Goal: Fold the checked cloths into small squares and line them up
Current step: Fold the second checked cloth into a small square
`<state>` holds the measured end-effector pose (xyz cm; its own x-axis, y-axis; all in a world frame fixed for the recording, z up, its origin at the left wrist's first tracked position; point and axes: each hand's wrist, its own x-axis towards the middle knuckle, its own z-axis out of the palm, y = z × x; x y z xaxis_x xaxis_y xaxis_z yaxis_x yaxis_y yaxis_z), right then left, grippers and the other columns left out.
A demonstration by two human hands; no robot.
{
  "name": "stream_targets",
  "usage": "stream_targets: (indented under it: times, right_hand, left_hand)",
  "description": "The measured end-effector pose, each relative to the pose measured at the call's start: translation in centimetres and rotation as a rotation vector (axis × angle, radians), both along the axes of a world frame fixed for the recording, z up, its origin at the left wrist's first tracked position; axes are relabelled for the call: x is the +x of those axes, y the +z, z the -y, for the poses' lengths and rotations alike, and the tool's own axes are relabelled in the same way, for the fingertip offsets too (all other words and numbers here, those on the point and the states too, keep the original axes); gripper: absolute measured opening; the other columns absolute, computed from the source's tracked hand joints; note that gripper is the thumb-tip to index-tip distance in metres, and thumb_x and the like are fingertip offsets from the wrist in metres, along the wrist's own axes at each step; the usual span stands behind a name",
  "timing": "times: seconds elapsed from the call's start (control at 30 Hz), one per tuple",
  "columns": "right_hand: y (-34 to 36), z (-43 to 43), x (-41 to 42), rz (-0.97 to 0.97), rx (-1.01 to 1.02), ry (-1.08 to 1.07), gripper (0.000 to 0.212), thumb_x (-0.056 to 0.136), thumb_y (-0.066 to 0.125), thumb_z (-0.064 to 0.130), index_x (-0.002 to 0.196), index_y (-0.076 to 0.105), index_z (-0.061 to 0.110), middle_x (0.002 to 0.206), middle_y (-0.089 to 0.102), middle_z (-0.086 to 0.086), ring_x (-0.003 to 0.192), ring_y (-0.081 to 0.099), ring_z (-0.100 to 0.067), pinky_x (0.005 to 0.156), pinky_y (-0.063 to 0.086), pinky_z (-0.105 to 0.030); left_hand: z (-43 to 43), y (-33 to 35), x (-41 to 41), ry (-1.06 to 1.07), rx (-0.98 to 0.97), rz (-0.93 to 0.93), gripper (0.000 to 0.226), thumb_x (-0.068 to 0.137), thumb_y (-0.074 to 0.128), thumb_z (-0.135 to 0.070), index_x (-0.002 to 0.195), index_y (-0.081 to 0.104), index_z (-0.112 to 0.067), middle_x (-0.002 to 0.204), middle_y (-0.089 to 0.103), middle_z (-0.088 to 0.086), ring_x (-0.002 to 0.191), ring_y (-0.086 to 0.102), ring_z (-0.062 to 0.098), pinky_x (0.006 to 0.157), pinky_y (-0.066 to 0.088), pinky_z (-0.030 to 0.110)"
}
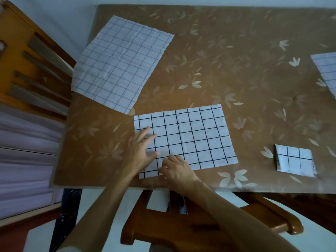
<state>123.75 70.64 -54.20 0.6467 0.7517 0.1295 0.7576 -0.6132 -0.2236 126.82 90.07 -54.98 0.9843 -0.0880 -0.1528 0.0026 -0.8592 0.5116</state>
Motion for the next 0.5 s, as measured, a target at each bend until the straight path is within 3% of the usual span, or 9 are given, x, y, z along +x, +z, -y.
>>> stream_targets:
  times: [0.1, 0.2, 0.27, 0.37, 0.5]
  right_hand:
    - [0.5, -0.4, 0.5, -0.022, -0.007, -0.054, 0.029, 0.069, 0.083, 0.032, 0.055, 0.062, 0.018, 0.061, 0.053, 0.001, 0.060, 0.049, -0.016, 0.053, 0.038, -0.027]
    - [2.2, 0.4, -0.2, -0.187, 0.024, -0.077, 0.020, 0.066, 0.086, 0.021, 0.076, 0.069, 0.017, 0.078, 0.059, 0.001, 0.059, 0.056, -0.013, 0.041, 0.041, -0.023]
    - [3.2, 1.6, -0.5, -0.296, 0.101, -0.109, 0.017, 0.080, 0.076, 0.021, 0.094, 0.067, 0.019, 0.094, 0.059, 0.003, 0.058, 0.059, -0.014, 0.039, 0.045, -0.025]
    - [5.1, 4.5, -0.6, -0.425, 0.273, -0.226, 0.010, 0.097, 0.054, 0.025, 0.104, 0.060, 0.021, 0.104, 0.058, 0.009, 0.070, 0.061, -0.009, 0.055, 0.051, -0.026]
    - [7.9, 9.1, -0.3, -0.506, 0.469, -0.444, 0.009, 0.097, 0.056, 0.019, 0.104, 0.059, 0.022, 0.085, 0.062, 0.014, 0.065, 0.061, -0.004, 0.060, 0.049, -0.024]
  left_hand:
    - [0.2, 0.3, -0.2, -0.015, 0.003, -0.024, 0.070, 0.077, 0.046, -0.059, 0.138, 0.056, -0.026, 0.159, 0.033, 0.000, 0.144, 0.033, 0.020, 0.114, 0.027, 0.047]
    - [0.1, 0.6, 0.0, -0.012, -0.048, -0.035, 0.054, 0.089, 0.041, -0.044, 0.136, 0.059, -0.022, 0.158, 0.035, 0.004, 0.144, 0.035, 0.023, 0.115, 0.028, 0.047]
    - [-0.2, 1.0, 0.2, 0.008, -0.104, 0.002, 0.043, 0.094, 0.044, -0.014, 0.133, 0.062, -0.019, 0.156, 0.040, 0.006, 0.143, 0.036, 0.024, 0.115, 0.031, 0.049]
    - [-1.3, 2.1, 0.0, 0.006, -0.107, 0.053, 0.066, 0.080, 0.039, 0.021, 0.131, 0.064, -0.014, 0.151, 0.046, 0.009, 0.144, 0.036, 0.026, 0.116, 0.032, 0.052]
    - [-2.4, 2.9, -0.5, -0.079, -0.114, 0.074, 0.088, 0.066, 0.044, 0.030, 0.135, 0.060, -0.022, 0.154, 0.042, -0.001, 0.148, 0.030, 0.017, 0.119, 0.030, 0.046]
